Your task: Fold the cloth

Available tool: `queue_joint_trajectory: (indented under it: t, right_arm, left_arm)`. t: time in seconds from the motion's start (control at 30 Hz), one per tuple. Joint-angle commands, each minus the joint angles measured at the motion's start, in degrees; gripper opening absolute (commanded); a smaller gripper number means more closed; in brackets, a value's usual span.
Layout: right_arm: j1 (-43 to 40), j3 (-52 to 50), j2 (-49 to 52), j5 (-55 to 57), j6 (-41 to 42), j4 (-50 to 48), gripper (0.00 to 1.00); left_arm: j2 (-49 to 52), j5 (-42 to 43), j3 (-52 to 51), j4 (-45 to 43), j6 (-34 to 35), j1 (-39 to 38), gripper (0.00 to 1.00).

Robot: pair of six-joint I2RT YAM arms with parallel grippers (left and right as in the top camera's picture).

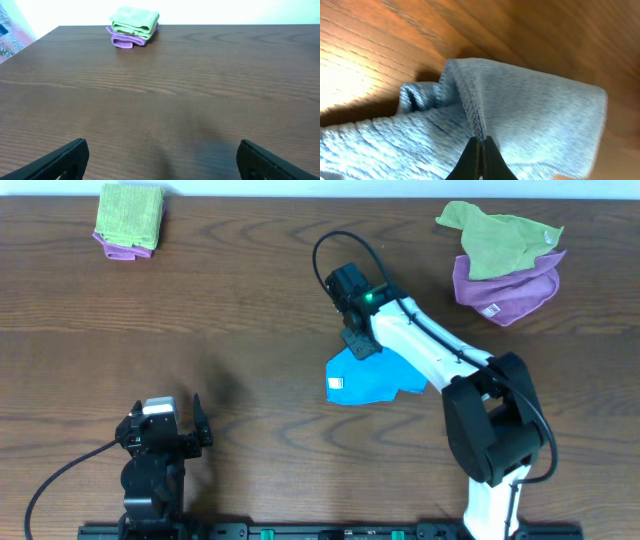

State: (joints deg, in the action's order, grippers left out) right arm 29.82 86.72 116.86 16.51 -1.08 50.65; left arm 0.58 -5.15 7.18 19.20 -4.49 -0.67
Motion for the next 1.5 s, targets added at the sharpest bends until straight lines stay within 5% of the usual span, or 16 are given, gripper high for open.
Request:
queue_joint_trajectory:
  t: [0.0, 0.4, 0.67, 0.83, 1.03, 1.07, 1.1, 1.17, 1.2, 1.47]
  right_arm:
    - [-0.4, 6.4, 0.4, 1.1, 0.2, 1.5, 0.01]
    - [0.2, 34.8, 0.4, 8.3, -1.1, 1.4, 0.01]
    - [-8.6, 38.2, 0.4, 13.3, -1.7, 0.6, 0.01]
    - [-8.2, 38.4, 0.2, -1.1, -1.3, 4.7, 0.01]
    - [7.4, 38.4, 0.3, -18.9, -2.9, 8.5, 0.01]
    - [10.4, 38.4, 0.3, -21.3, -4.9, 9.7, 0.04]
    - [13.1, 38.4, 0.3, -21.2, -6.2, 10.7, 0.2]
    - [17.5, 38.4, 0.3, -15.5, -7.4, 12.1, 0.91]
    - [18.9, 38.2, 0.3, -11.9, -7.3, 12.3, 0.99]
    - [13.7, 35.2, 0.5, -7.3, -4.9, 14.3, 0.99]
  left_arm:
    - [-0.3, -0.8, -1.2, 0.5, 0.4, -0.1, 0.95]
    - [-0.3, -0.8, -1.2, 0.5, 0.4, -0.1, 0.95]
    - [-0.3, -0.8, -1.2, 0.5, 0.4, -0.1, 0.95]
    - [-0.3, -0.8, -1.2, 0.5, 0.4, -0.1, 0.95]
    - [-0.3, -0.8, -1.2, 0.5, 0.4, -0.1, 0.95]
    - [-0.3, -0.8, -1.2, 0.5, 0.4, -0.1, 0.95]
    - [-0.3, -0.8, -1.2, 0.5, 0.4, -0.1, 0.95]
    - [-0.3, -0.8, -1.2, 0.5, 0.4, -0.1, 0.95]
    - [-0.3, -0.8, -1.2, 0.5, 0.4, -0.1, 0.95]
    - [-0.3, -0.8, -1.2, 0.5, 0.4, -0.1, 0.95]
